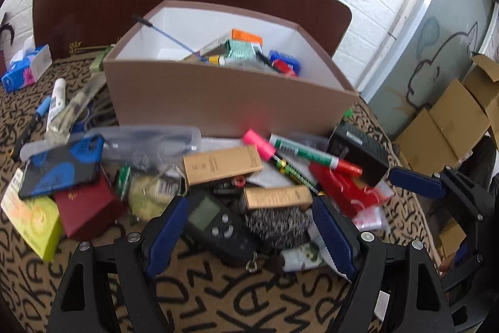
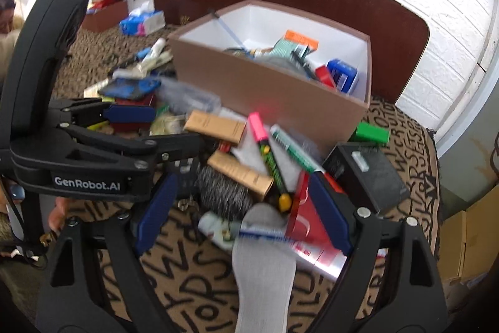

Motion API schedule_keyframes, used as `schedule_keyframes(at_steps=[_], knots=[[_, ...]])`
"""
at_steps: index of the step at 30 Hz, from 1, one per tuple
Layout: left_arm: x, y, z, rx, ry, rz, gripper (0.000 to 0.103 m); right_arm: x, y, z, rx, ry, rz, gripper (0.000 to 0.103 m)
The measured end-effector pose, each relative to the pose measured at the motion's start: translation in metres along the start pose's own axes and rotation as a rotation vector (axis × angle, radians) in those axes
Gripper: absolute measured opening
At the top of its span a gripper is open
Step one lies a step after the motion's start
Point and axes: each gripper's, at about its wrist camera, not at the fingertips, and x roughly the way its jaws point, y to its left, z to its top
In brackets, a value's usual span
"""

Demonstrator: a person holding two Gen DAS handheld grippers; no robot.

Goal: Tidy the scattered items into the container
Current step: 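Withdraw the right tool from the box toward the steel wool scrubber, then grasp the steel wool scrubber with the right gripper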

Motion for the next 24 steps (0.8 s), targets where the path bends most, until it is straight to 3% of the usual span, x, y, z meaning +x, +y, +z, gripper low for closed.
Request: schedule_keyframes(at_steps=[3,8,15,24], knots=[[0.006,0.0,-0.012,-0.009,0.028,-0.005,0.084,0.007,0.009,-0.014,-0.041,0.017,-0.002,0.086],[0.021,-0.009,-0.022,0.009,0.071,-0.009,0.084,0.024,0.016,-0.029,-0.08,0.071,0.019,0.07],[0.035,-0.014,-0.024,0.017,0.102,-0.018,0.084,0.04,0.006,-0.033,-0.026,0.087,0.094,0.07],[0.049,-0.017,-0.019,0.032,0.116,-0.015,0.084,0.06,0.002,-0.029,-0.02,0.106,0.109,0.07]])
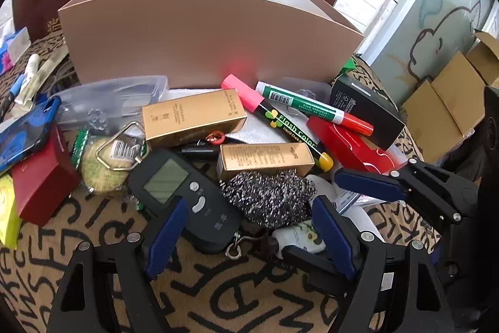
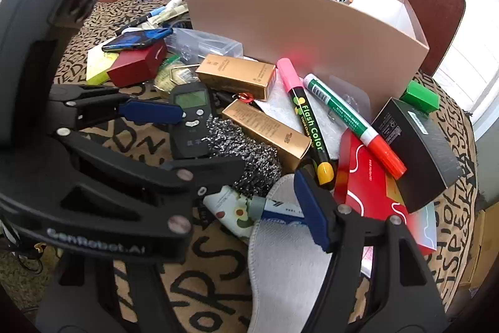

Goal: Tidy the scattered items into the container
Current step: 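Grasp the steel wool scrubber with the right gripper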

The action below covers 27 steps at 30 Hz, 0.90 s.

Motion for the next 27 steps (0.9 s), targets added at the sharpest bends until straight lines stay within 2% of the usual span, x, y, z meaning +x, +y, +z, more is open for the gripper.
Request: schedule_keyframes(at_steps=[3,5,6,9,11,14,19,22,23,24,26,27], knots=[[0.002,-0.002,0.0,0.011,-0.008,-0.002,0.083,0.005,-0.003,0.0,0.004,0.004,0.007,0.066],[0.002,-0.003,-0.002,0.028,-0.015,-0.002,0.082,0.009,-0.005,-0.001,0.01,0.02,0.022,0.05],[0.002,-0.004,-0.003,0.04,-0.016,-0.009,0.08,0.012,-0.006,-0.001,0.012,0.034,0.026,0.048],[0.006,-0.006,-0.002,0.052,-0.002,-0.067,0.07,0.012,-0.009,-0.005,0.016,0.028,0.031,0.045],[0.008,-0.005,-0.001,0.05,0.01,-0.108,0.064,0.012,-0.009,-0.005,0.012,0.024,0.03,0.034],[0.01,-0.004,0.001,0.052,0.02,-0.14,0.059,0.013,-0.009,-0.005,-0.004,0.02,0.03,0.026],[0.01,-0.001,0.0,0.05,0.018,-0.154,0.049,0.013,-0.009,-0.006,-0.015,0.01,0.026,0.023],[0.012,-0.002,0.001,0.051,0.014,-0.127,0.044,0.017,-0.011,-0.005,-0.002,0.002,0.007,0.035],[0.013,-0.004,0.001,0.063,0.009,-0.11,0.044,0.019,-0.011,-0.003,0.003,0.004,0.016,0.036],[0.013,-0.007,0.0,0.075,0.004,-0.092,0.044,0.021,-0.012,-0.003,0.007,0.006,0.029,0.035],[0.012,-0.009,0.0,0.082,-0.001,-0.077,0.043,0.02,-0.01,-0.004,0.001,-0.003,0.045,0.026],[0.011,-0.009,0.0,0.081,-0.006,-0.076,0.042,0.019,-0.009,-0.005,-0.002,-0.012,0.043,0.025]])
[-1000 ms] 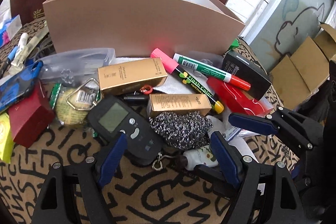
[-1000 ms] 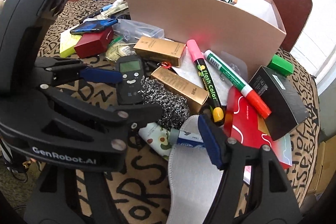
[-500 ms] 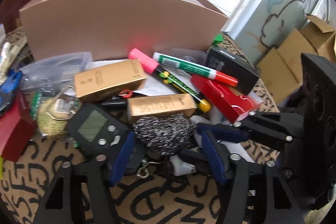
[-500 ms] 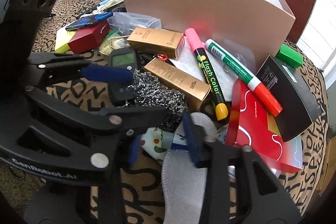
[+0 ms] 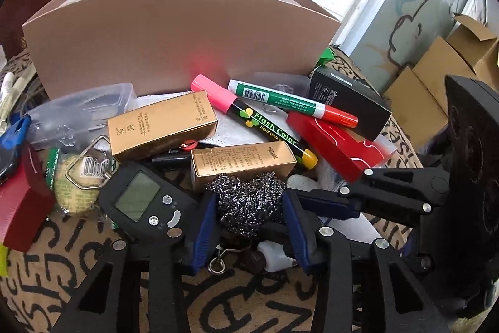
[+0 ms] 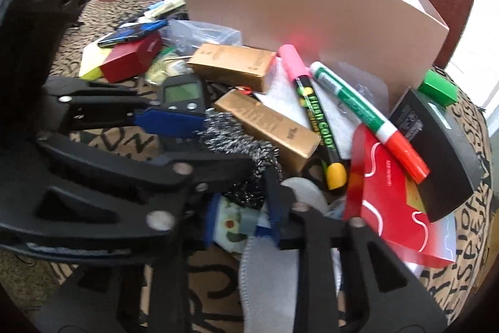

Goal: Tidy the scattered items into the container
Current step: 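Grasp the steel wool scrubber with the right gripper, then lift the steel wool scrubber and carry it over the tan box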

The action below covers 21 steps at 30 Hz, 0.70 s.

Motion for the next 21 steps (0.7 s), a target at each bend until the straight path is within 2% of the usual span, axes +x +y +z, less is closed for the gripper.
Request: schedule_keyframes(at_steps=[5,8,21], knots=[[-0.01,-0.004,-0.001,0.021,-0.036,0.006,0.039,-0.01,-0.001,-0.005,0.029,-0.036,0.017,0.015],[-0.02,-0.008,-0.001,0.053,-0.066,0.015,0.039,-0.02,0.002,-0.007,0.032,-0.066,0.019,0.015],[-0.056,-0.017,0.021,0.055,-0.163,0.006,0.039,-0.06,0.009,0.015,0.029,-0.155,-0.021,0.014]])
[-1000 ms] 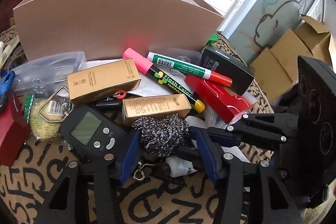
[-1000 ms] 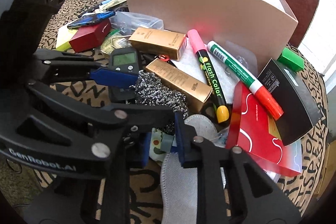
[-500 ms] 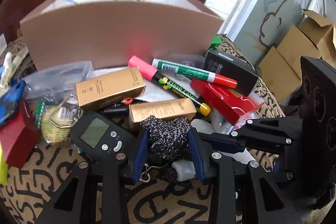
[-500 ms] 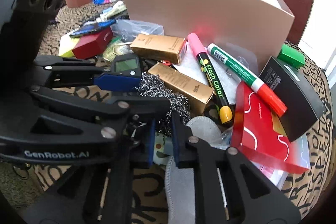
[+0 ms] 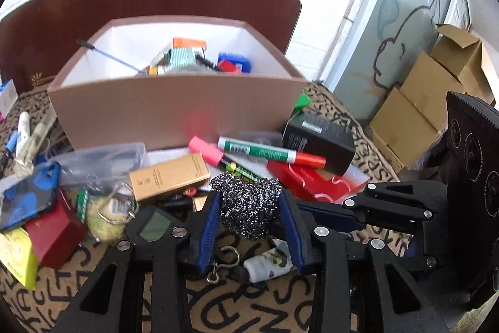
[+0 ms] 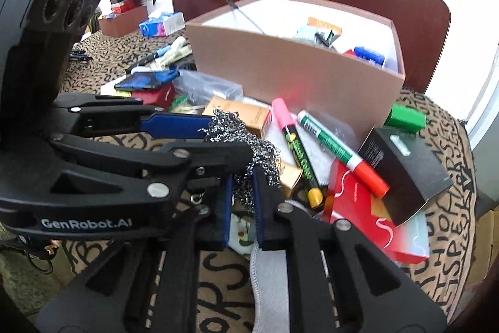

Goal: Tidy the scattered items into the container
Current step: 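Lift the steel wool scrubber and carry it over the tan box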

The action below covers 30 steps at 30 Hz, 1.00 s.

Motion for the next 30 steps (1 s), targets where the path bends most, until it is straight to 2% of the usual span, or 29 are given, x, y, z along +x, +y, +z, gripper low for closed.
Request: schedule_keyframes(at_steps=[10,18,30], knots=[[-0.019,-0.002,0.035,0.018,-0.072,0.026,0.039,-0.014,-0.002,0.036,-0.009,-0.055,-0.035,0.014],[-0.028,0.0,0.076,0.027,-0.132,0.045,0.039,-0.02,-0.014,0.076,-0.019,-0.084,-0.065,0.014],[-0.018,0.02,0.135,0.029,-0.173,0.063,0.039,-0.008,-0.034,0.134,-0.041,-0.112,-0.095,0.014]])
